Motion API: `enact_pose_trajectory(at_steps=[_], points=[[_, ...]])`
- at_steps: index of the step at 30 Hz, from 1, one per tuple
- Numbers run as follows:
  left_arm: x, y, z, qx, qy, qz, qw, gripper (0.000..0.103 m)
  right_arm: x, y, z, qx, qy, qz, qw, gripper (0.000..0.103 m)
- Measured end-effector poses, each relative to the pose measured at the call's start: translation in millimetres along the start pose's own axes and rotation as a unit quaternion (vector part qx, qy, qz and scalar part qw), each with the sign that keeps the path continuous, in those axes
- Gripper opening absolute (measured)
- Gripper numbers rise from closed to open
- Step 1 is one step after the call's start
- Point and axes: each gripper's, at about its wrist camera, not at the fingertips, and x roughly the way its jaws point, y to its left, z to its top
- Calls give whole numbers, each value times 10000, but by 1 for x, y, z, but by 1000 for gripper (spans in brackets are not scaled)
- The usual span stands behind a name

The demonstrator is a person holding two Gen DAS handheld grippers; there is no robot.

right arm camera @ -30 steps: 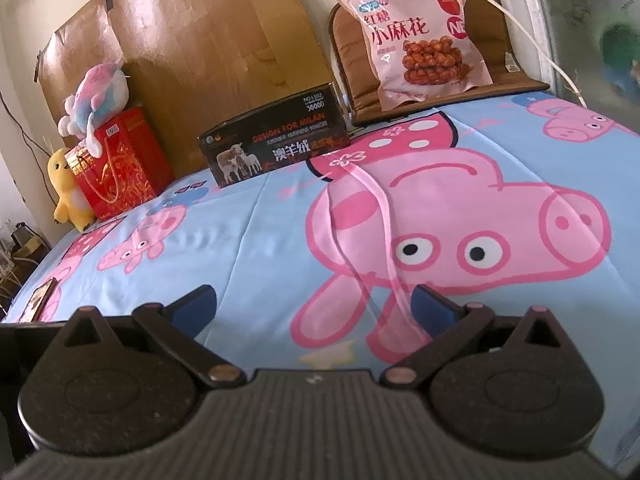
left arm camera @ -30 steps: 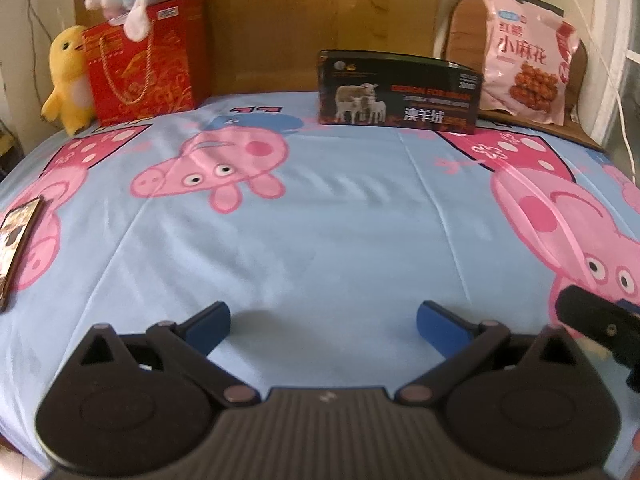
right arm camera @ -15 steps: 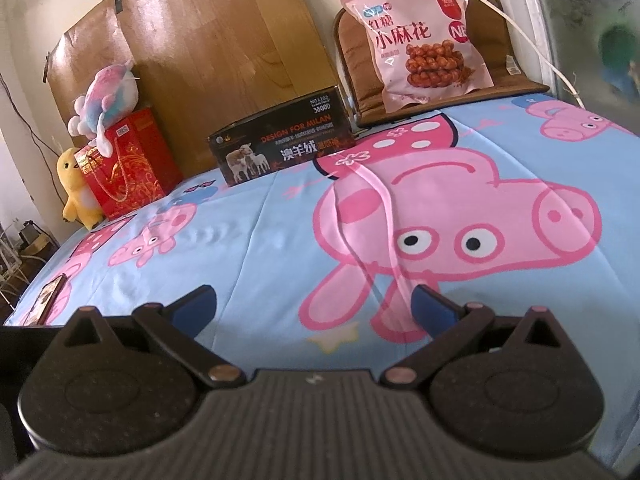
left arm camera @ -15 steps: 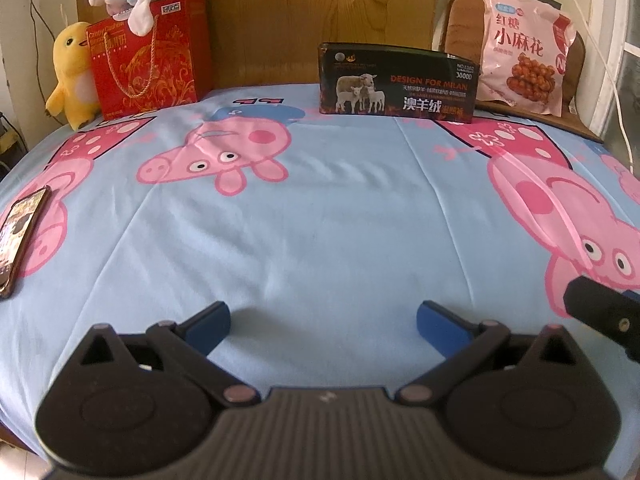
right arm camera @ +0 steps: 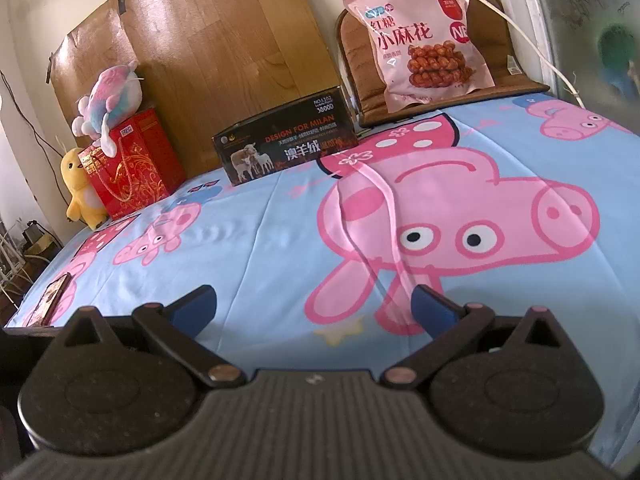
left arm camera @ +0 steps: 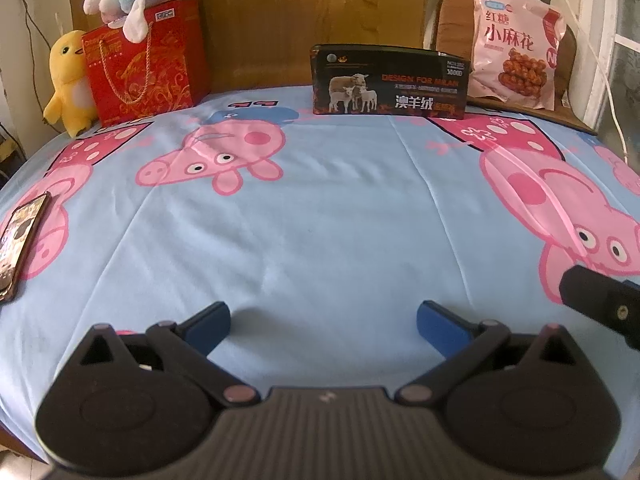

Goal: Organize snacks

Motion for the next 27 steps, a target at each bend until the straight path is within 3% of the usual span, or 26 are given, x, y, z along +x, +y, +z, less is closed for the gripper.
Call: enact_pose_trajectory(at_steps=[27], points=[[-1, 2, -2, -20, 37, -103, 9999, 103, -2, 1, -1, 34, 22, -16, 10000, 103]])
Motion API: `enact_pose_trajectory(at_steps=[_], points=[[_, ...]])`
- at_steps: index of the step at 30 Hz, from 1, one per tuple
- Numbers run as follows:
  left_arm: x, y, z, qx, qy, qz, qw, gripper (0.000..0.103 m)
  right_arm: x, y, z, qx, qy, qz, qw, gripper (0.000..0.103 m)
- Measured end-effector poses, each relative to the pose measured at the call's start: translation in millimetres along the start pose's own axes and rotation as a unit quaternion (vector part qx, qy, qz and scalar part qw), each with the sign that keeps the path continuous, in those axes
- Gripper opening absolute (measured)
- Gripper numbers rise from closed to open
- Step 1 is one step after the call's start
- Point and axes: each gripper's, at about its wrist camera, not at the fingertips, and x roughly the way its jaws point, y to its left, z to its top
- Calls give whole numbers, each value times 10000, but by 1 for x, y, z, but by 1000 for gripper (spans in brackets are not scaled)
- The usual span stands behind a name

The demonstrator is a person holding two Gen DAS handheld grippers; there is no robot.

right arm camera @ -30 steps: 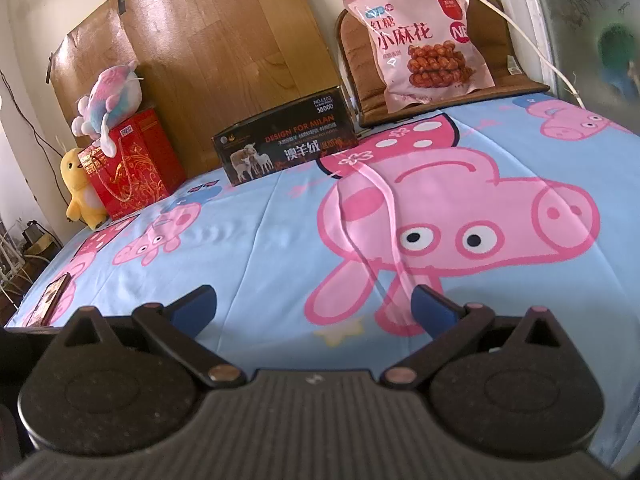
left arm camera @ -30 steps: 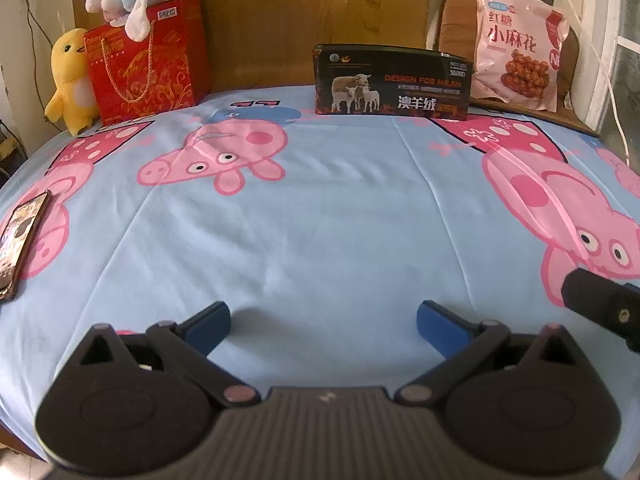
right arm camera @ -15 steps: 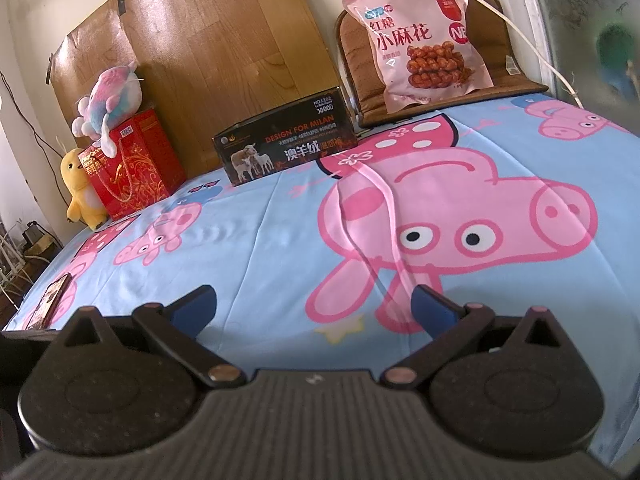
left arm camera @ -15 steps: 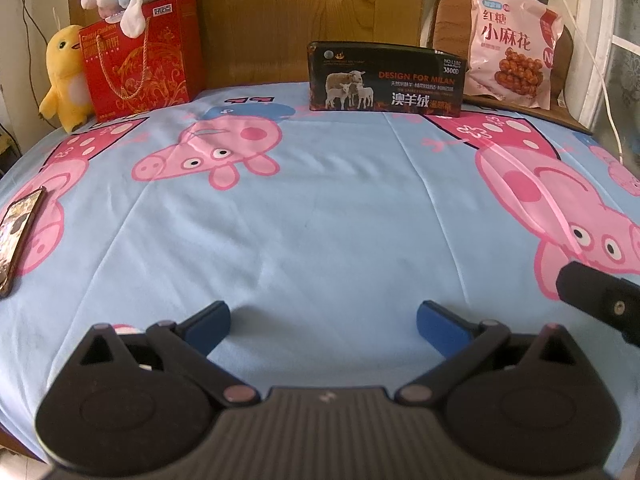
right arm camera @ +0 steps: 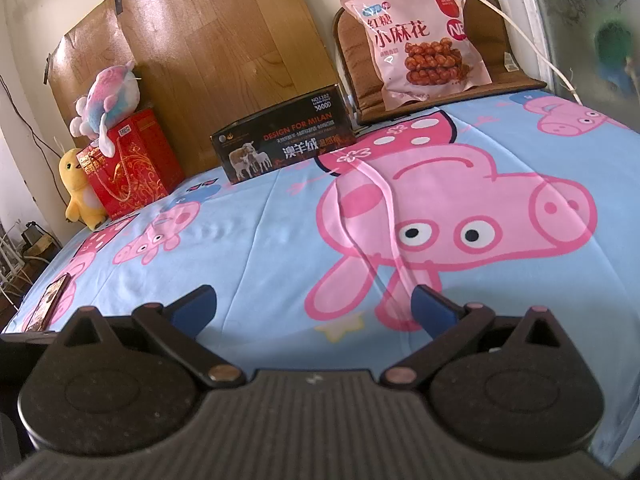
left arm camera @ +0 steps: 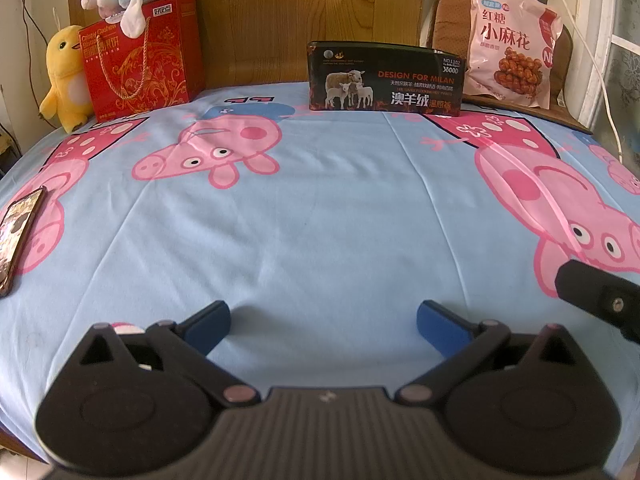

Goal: Organize snacks

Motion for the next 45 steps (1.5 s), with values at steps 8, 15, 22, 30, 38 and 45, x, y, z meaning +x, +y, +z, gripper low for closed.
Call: enact_pose_trajectory(at_steps=[8, 15, 22, 30, 38, 45], points=[[0, 0, 0, 5, 4, 6, 10000, 103, -1, 1, 0, -9, -24, -15, 10000, 103], [3, 0, 7, 73, 75, 73, 9999, 103, -4, 6, 4, -173, -221, -74, 9996, 103], [5, -10, 29, 141, -172, 465, 9987, 103, 10, -1, 25, -176, -315, 70, 9993, 103], [25, -42, 51, 216, -49, 744, 9970, 103, 34, -31, 57, -143, -207, 376, 9990, 103], [49, -61, 67, -15, 321, 843, 9959, 103, 61, -58, 80, -116, 43, 476, 9988, 103], [54, -61, 68, -285, 355, 931, 9946, 103, 76, -69, 71, -309, 291, 485, 9979, 103]])
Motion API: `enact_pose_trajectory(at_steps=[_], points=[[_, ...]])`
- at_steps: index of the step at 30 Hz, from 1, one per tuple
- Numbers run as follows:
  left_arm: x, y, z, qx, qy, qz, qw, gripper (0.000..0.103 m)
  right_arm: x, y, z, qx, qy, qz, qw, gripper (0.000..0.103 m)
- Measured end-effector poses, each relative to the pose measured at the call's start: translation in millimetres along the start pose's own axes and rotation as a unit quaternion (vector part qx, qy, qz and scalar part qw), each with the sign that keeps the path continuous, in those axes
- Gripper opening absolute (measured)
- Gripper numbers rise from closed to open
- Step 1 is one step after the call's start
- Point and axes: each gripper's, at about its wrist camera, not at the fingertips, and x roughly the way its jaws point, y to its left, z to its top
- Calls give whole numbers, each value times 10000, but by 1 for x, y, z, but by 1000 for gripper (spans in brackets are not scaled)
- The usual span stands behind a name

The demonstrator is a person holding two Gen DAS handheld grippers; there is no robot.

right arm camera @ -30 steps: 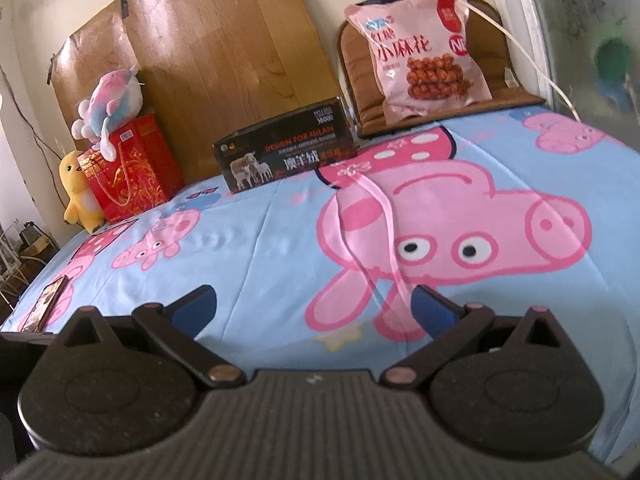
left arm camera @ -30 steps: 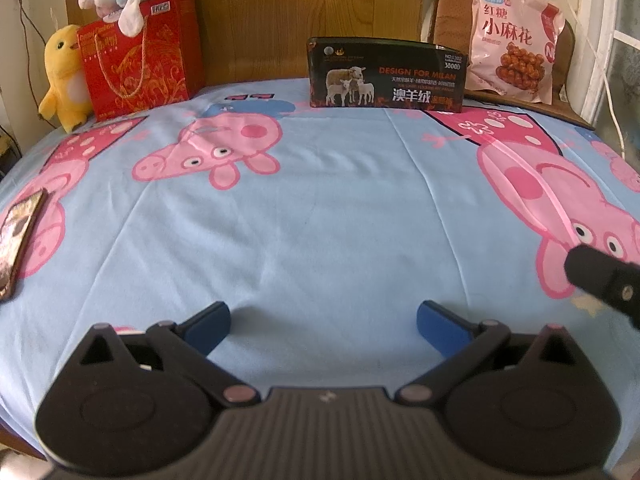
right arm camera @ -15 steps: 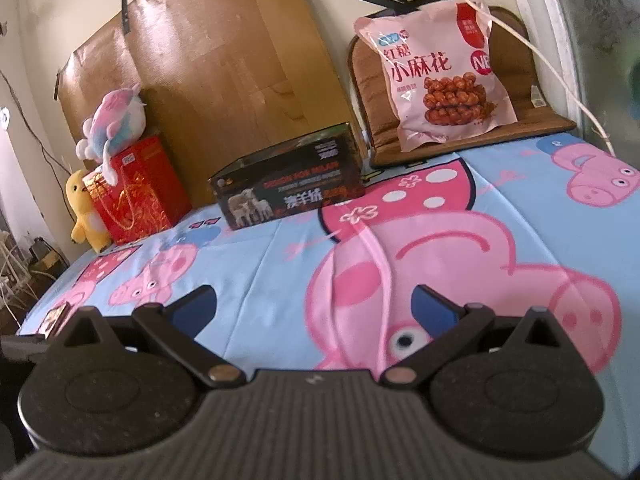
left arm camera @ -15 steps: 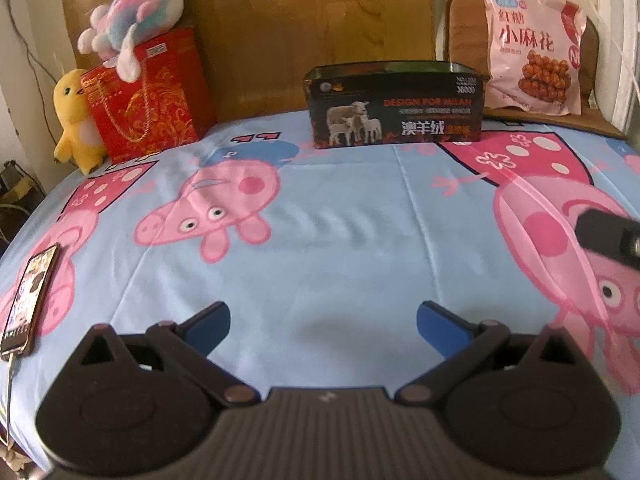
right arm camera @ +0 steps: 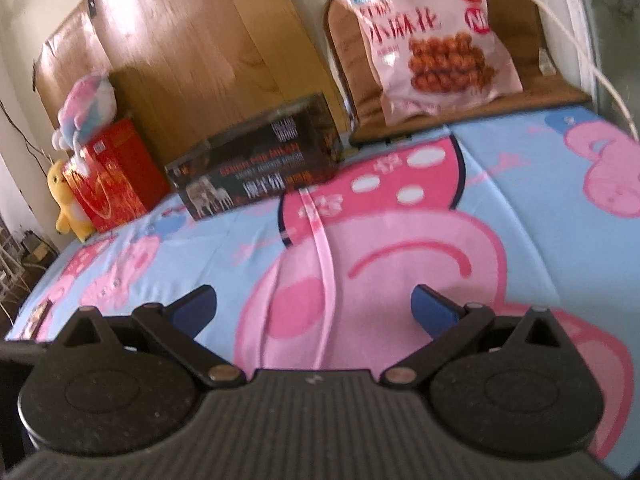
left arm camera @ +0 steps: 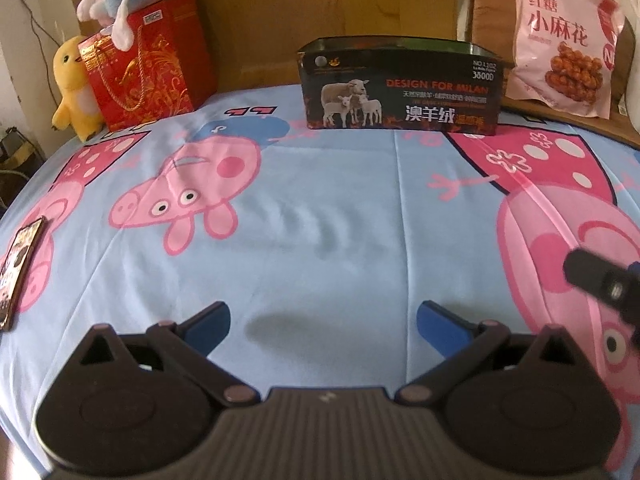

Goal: Organize snacks

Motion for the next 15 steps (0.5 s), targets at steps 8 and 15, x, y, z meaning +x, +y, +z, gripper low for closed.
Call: enact_pose_trajectory(at_steps=[8, 15], points=[[0, 4, -1, 109, -60, -125, 9998, 103, -8, -2, -3, 44, -382, -20, 9993, 103], [5, 17, -1, 64, -61, -579, 9983, 103, -17, -3, -6, 150, -803, -336, 9961, 103]])
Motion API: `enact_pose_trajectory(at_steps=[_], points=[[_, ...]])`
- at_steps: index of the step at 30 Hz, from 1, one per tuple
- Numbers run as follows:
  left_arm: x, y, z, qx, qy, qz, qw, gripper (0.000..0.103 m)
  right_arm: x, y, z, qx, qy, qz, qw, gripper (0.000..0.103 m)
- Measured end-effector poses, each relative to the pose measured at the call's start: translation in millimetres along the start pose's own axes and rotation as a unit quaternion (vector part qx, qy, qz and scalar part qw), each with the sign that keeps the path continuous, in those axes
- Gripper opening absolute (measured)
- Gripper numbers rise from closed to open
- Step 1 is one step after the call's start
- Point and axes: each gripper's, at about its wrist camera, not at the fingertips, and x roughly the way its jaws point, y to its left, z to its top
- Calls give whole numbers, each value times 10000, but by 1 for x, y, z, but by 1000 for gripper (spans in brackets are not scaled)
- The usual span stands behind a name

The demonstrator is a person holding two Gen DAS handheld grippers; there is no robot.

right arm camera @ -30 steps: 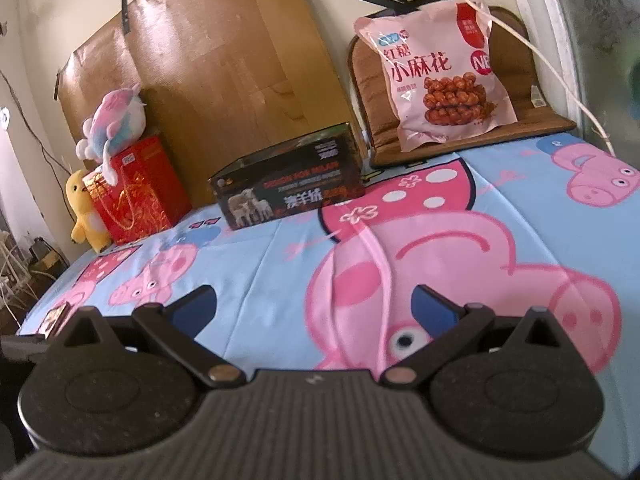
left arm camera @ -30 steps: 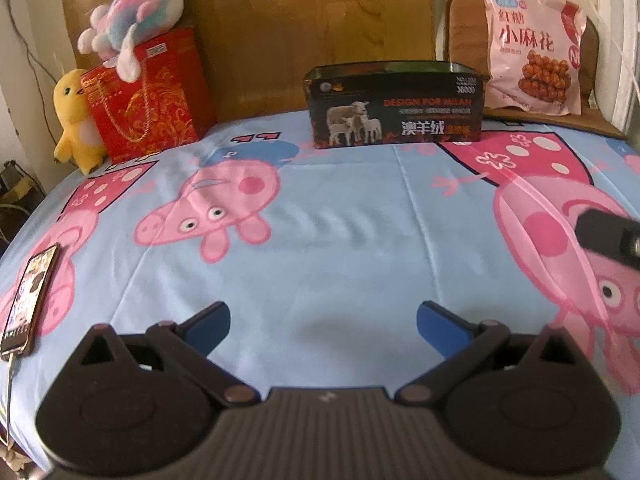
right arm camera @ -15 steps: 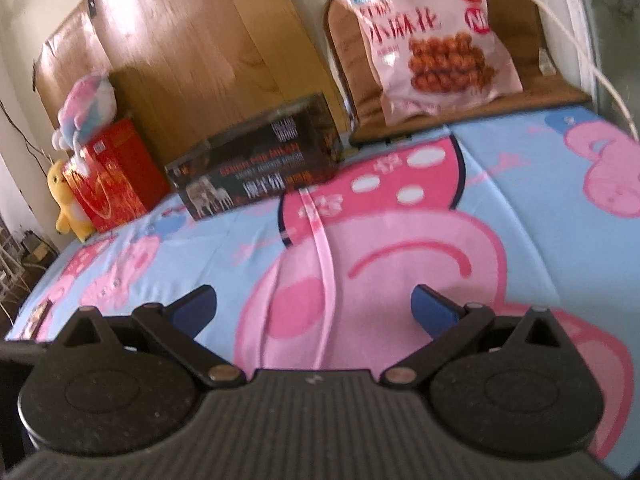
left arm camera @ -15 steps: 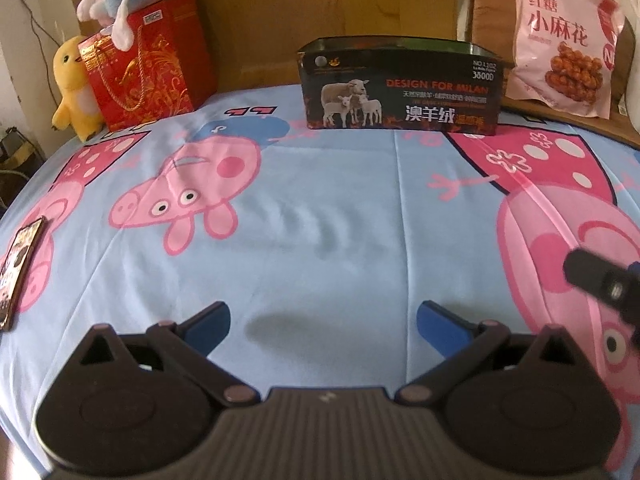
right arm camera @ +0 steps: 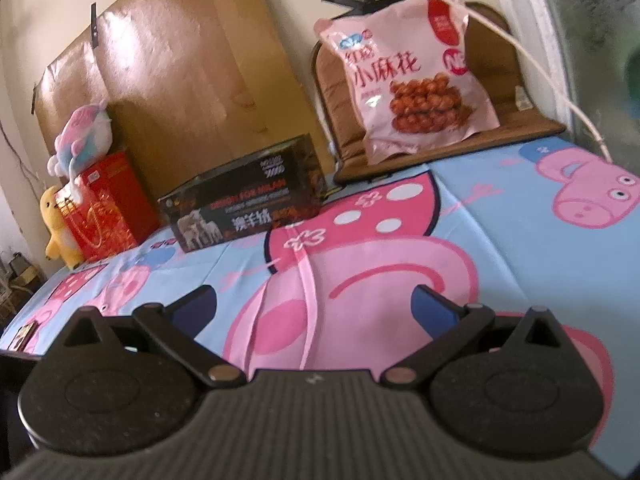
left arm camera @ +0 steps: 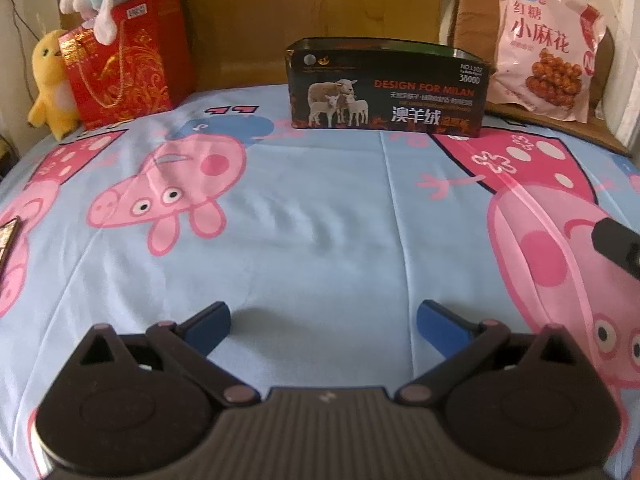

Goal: Organize snacks

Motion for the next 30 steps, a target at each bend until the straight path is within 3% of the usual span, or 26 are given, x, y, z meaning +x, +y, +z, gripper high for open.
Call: enact_pose_trajectory(at_steps=[9, 14, 22, 30], points=[[-2, 9, -8, 260, -221, -284, 9990, 103, 7, -1, 1, 74, 147, -477, 9987, 103], [-4, 13, -10, 377, -274, -431, 9980, 103, -5, 10, -7, 90, 2, -1212, 9926, 103], [-4, 13, -13, 395, -331, -466, 9976, 103, -40, 52, -34, -351, 1, -996, 9944, 103], [-5, 12, -15, 302, -410, -392, 9979, 103, -28, 56, -47, -307, 441, -889, 9946, 103]])
